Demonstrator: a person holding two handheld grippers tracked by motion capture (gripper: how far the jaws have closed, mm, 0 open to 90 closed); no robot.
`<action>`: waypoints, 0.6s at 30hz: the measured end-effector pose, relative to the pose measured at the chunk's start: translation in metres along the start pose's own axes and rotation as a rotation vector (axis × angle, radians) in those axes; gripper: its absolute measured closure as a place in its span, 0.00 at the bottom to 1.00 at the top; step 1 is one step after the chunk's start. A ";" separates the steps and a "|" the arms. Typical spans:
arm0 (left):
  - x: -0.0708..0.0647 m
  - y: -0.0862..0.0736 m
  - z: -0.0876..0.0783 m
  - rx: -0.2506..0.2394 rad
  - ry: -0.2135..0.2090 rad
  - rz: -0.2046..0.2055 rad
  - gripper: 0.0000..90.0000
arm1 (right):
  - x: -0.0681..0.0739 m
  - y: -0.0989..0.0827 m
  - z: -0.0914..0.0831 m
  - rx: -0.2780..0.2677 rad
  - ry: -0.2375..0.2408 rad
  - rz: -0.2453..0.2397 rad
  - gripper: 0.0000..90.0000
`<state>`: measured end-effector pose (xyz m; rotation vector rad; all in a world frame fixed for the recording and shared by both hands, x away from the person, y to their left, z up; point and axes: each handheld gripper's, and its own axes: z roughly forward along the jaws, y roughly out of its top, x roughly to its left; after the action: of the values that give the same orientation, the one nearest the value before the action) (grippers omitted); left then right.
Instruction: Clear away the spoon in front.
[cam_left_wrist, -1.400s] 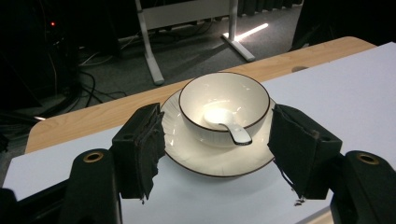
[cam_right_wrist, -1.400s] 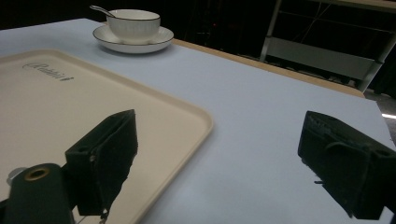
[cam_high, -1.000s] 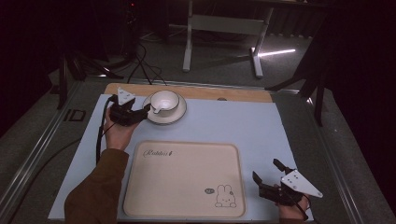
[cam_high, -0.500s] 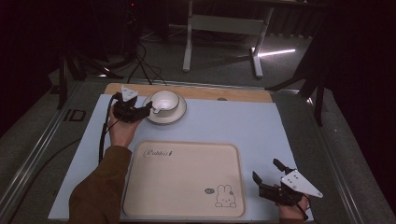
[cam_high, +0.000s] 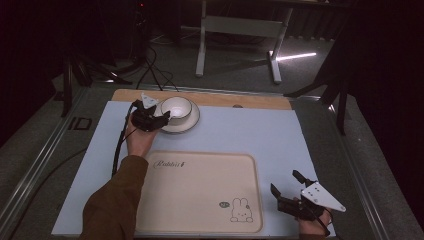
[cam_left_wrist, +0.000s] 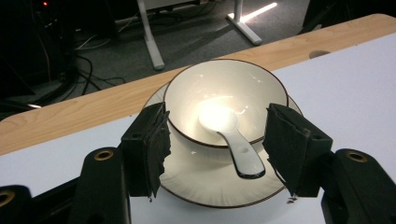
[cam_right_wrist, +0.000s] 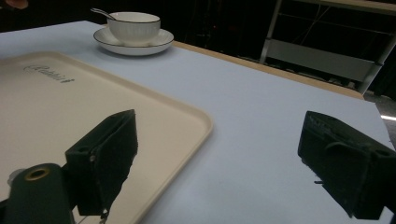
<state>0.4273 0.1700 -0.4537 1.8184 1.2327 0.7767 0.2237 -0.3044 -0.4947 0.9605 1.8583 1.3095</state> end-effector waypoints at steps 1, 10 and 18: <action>-0.001 0.000 0.002 0.005 -0.001 -0.003 0.45 | 0.000 0.000 0.000 0.001 0.000 0.000 0.13; -0.008 -0.006 0.016 0.049 -0.023 0.010 0.51 | -0.001 0.000 -0.001 -0.003 -0.001 0.002 0.13; -0.008 -0.012 0.028 0.101 -0.024 -0.032 0.57 | -0.001 0.000 -0.002 -0.004 0.004 0.003 0.13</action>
<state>0.4418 0.1577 -0.4785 1.8785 1.3038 0.6839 0.2227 -0.3059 -0.4939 0.9595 1.8572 1.3168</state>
